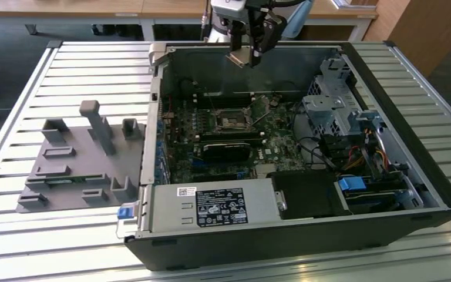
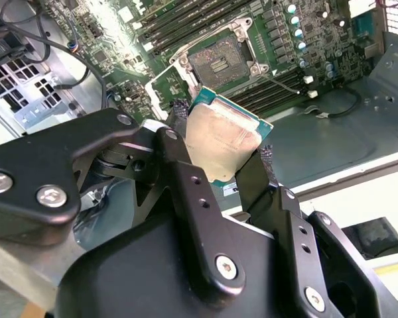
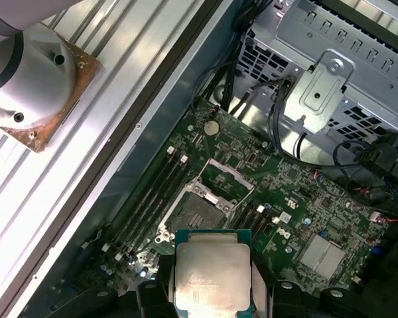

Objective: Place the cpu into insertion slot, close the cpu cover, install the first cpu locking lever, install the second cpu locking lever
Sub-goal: 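Place the cpu into insertion slot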

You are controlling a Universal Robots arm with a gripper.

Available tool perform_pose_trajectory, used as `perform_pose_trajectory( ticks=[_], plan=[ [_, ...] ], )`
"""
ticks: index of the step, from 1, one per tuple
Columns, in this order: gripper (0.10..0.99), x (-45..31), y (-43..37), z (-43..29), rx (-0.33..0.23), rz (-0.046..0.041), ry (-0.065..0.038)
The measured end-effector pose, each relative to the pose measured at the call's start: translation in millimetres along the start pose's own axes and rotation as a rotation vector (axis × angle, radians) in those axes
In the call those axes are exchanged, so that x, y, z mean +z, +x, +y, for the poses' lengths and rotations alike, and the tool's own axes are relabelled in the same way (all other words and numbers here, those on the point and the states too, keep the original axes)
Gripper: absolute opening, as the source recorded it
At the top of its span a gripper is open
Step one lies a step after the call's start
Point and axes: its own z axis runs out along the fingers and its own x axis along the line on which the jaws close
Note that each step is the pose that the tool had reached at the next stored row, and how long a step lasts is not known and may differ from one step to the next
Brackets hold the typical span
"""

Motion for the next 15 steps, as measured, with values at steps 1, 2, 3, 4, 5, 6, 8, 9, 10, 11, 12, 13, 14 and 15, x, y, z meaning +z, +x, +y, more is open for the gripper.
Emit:
perform_pose_trajectory(
  ticks=[1,2,3,4,5,6,8,9,10,11,12,13,14,15],
  plan=[
    [0.541,0.0,0.0,0.0,0.004,-0.0003,0.0],
    [0.541,0.0,0.0,0.0,0.007,-0.0006,0.0],
    [0.541,0.1,0.0,0.0,0.011,-0.0009,0.0],
    [0.541,0.1,0.0,0.0,0.015,-0.0012,0.0],
    [0.541,0.1,0.0,0.0,0.019,-0.0015,0.0],
    [0.541,0.1,0.0,0.0,0.023,-0.0019,0.0],
    [0.541,0.2,0.0,0.0,0.031,-0.0025,0.0],
    [0.541,0.2,0.0,0.0,0.034,-0.0028,-0.001],
    [0.541,0.2,0.0,0.0,0.038,-0.0031,-0.001],
    [0.541,0.2,0.0,0.0,0.042,-0.0034,-0.001],
    [0.541,0.2,0.0,0.0,0.045,-0.0037,-0.001],
    [0.541,0.2,0.0,0.0,0.049,-0.004,-0.001],
    [0.541,0.2,0.0,0.0,0.053,-0.0043,-0.001],
    [0.541,0.2,0.0,0.0,0.056,-0.0046,-0.001]
  ],
)
